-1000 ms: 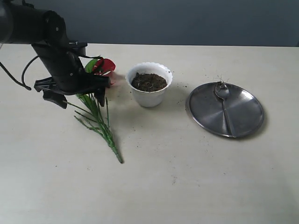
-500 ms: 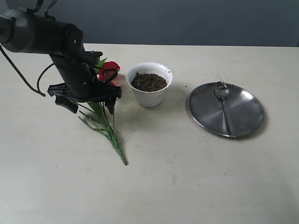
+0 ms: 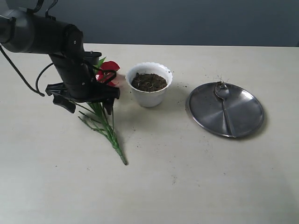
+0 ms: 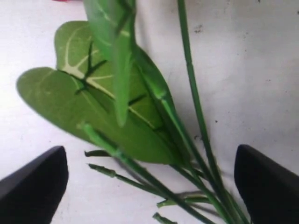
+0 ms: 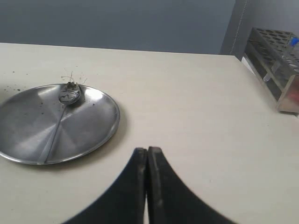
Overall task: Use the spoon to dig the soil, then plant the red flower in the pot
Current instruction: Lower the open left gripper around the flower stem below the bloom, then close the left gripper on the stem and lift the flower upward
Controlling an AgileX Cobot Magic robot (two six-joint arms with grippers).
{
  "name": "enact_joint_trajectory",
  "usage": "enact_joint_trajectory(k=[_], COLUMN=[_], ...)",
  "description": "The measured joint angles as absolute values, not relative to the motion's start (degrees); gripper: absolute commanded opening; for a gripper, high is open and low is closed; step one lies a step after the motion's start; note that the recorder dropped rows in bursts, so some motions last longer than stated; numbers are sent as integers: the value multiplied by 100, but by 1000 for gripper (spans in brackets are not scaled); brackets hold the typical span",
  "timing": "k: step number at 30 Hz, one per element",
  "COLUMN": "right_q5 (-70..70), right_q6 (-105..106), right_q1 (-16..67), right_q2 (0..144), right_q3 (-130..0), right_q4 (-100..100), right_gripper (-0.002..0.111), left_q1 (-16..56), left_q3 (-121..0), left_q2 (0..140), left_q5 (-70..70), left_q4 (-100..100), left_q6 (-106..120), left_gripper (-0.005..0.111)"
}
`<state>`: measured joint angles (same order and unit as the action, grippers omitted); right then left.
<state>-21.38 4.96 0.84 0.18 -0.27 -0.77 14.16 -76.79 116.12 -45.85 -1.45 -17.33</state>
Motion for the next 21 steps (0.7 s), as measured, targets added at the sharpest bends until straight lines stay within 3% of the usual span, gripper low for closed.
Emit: enact_joint_trajectory(k=[18, 20, 21], right_q5=[-2138, -2138, -2138], right_q6=[496, 496, 496], right_q1=[84, 84, 84], right_q2=[18, 18, 18], right_q3=[-27, -27, -27], right_q4=[-77, -77, -77], right_gripper=[0, 0, 0], left_q1=[1416, 1416, 1416], left_q3=[-7520, -7520, -7520], left_q2=[11894, 11894, 11894], left_q5=[-4437, -4407, -4399], left_q4=[-220, -220, -232], left_q6=[-1754, -1754, -1754], left_gripper=[89, 83, 73])
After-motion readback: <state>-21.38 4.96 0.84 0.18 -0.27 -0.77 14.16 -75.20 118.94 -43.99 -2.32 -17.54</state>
